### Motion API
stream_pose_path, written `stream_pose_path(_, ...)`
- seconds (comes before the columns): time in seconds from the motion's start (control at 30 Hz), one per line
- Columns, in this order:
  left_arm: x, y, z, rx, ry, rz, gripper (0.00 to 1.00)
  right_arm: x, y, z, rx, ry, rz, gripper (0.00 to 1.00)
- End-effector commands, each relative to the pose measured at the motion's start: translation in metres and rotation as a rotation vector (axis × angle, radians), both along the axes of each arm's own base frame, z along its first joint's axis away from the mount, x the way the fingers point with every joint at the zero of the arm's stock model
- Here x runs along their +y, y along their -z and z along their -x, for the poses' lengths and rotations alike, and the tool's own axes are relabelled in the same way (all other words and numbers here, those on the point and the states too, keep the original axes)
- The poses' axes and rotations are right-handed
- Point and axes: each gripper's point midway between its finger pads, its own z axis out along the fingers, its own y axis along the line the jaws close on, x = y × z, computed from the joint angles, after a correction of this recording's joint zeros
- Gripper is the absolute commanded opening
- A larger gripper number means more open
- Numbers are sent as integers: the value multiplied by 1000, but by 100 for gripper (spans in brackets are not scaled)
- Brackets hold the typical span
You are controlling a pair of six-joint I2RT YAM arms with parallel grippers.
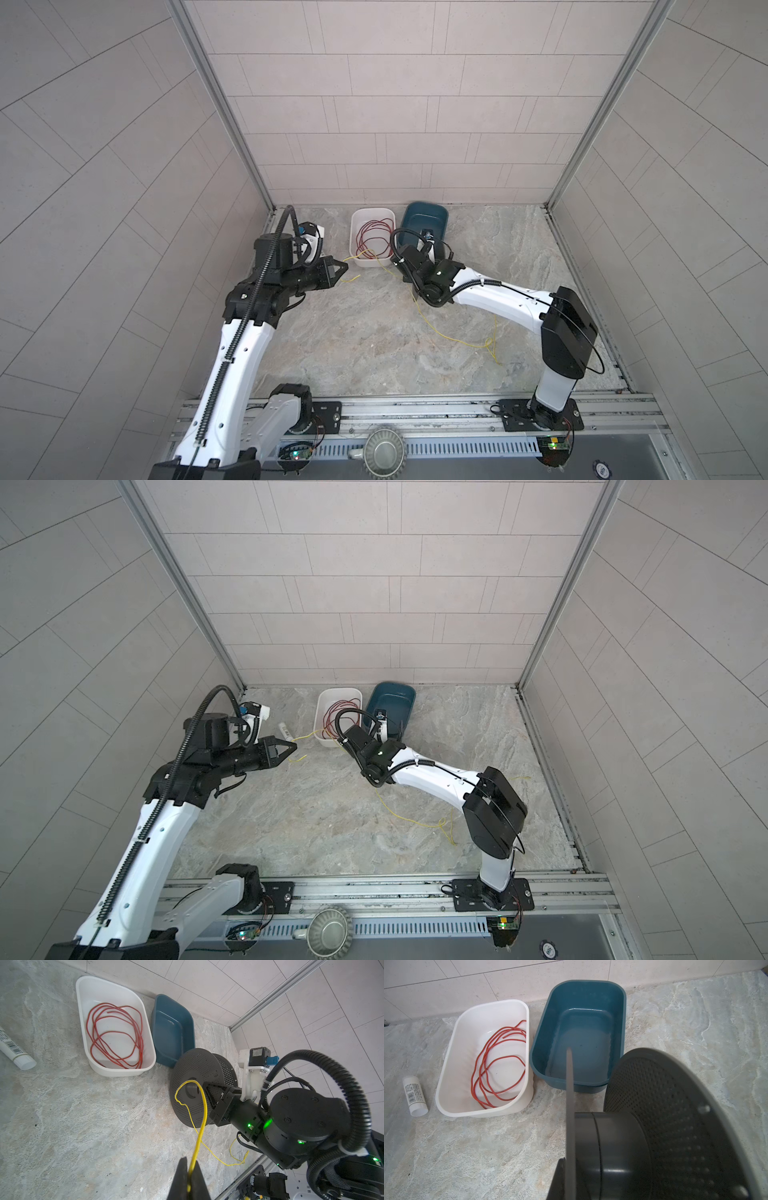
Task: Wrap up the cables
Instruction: 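Lift the grey spool and bring it to the left gripper's cable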
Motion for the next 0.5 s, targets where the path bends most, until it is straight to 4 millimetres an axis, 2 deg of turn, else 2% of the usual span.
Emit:
stream_pose_path(0.0, -1, -10, 1, -29, 5, 0, 0, 1, -14, -4, -60, 29, -38, 12)
stream_pose_path(0.23, 0, -10, 3, -36, -3, -6, 0, 8, -9, -2, -28, 1, -37, 18)
stream_pose_path(0.47, 0, -9, 3, -30, 1, 0, 0, 9, -21, 2, -45, -36, -49, 23)
